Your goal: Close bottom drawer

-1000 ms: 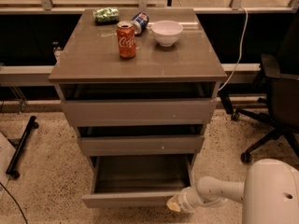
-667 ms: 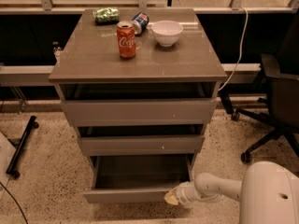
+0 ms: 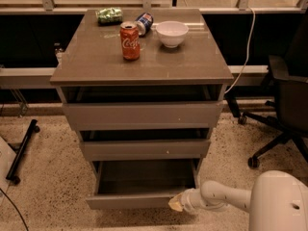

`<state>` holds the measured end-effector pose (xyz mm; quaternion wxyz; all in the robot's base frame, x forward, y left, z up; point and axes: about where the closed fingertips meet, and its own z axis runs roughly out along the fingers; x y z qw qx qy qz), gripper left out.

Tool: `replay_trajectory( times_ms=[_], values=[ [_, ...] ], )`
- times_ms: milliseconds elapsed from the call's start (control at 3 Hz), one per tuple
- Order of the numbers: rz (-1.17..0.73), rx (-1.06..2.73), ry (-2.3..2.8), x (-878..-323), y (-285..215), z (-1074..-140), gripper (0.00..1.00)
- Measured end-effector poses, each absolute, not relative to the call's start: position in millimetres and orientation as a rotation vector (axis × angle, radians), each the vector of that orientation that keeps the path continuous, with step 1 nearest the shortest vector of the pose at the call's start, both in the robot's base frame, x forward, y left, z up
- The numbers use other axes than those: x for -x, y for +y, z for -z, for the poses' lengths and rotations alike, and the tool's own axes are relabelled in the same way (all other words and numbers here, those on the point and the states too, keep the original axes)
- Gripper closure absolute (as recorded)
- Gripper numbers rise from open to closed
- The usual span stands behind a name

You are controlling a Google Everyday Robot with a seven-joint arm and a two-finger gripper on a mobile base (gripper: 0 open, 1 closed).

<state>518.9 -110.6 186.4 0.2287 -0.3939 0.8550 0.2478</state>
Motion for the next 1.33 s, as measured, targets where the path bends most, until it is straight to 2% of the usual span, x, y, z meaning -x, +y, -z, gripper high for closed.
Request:
replay_trajectory(
  times_ms=[1000, 1333],
  values=[
    [-0.579, 0.983, 2.205, -580.0, -104.7, -178.9, 1.0],
    [-0.569, 0.956, 2.174, -597.2, -102.6, -176.8, 0.83]
  ],
)
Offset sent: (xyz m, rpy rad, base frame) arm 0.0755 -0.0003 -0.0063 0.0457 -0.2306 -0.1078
